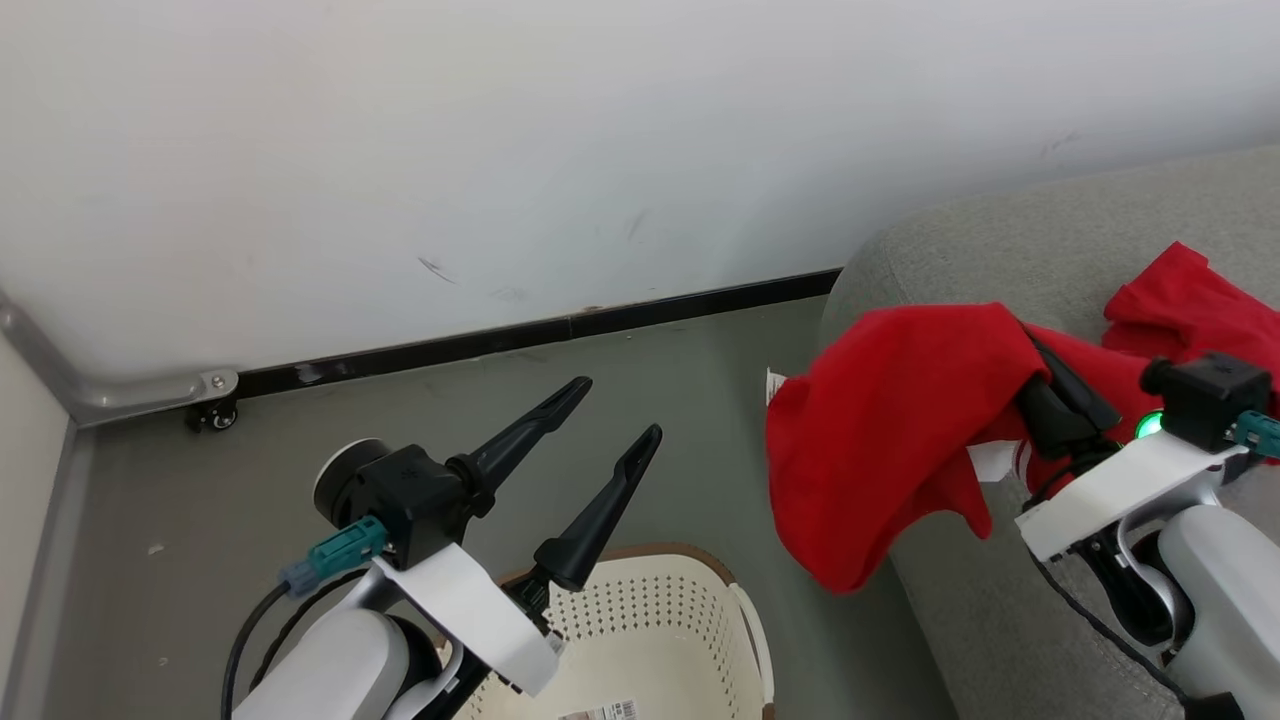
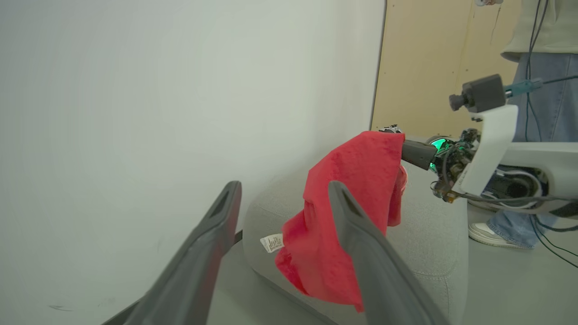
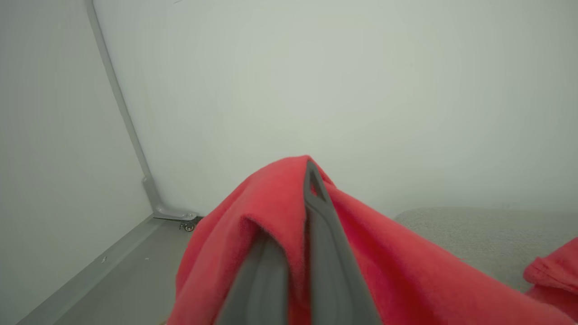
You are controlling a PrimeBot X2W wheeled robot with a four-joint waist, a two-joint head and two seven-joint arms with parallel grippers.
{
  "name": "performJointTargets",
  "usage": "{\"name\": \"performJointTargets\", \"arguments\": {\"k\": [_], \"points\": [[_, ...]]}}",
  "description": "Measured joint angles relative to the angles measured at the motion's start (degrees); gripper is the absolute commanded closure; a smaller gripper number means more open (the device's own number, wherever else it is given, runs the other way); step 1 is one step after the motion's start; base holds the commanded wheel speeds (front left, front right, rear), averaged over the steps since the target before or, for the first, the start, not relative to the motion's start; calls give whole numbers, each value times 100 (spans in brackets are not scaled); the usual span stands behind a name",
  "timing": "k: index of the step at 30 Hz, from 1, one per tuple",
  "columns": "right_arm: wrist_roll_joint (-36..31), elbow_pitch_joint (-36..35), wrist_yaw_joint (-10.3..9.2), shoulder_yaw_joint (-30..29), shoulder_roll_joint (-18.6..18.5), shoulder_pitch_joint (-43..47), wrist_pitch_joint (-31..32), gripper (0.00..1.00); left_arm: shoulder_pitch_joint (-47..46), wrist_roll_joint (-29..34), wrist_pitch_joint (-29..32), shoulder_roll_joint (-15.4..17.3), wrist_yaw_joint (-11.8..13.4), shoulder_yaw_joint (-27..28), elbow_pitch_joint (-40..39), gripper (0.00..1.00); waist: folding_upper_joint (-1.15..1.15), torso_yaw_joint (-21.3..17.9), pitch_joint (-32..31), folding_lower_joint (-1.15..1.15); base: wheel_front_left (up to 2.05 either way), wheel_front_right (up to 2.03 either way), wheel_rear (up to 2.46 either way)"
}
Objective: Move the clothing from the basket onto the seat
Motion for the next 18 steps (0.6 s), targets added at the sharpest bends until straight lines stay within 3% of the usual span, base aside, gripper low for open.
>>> {"name": "performJointTargets", "arguments": {"k": [18], "points": [[-26, 11, 0, -816, -43, 591, -51, 100, 0, -51, -7, 33, -34, -286, -15, 0, 0, -389, 18, 0, 0, 0, 0]]}}
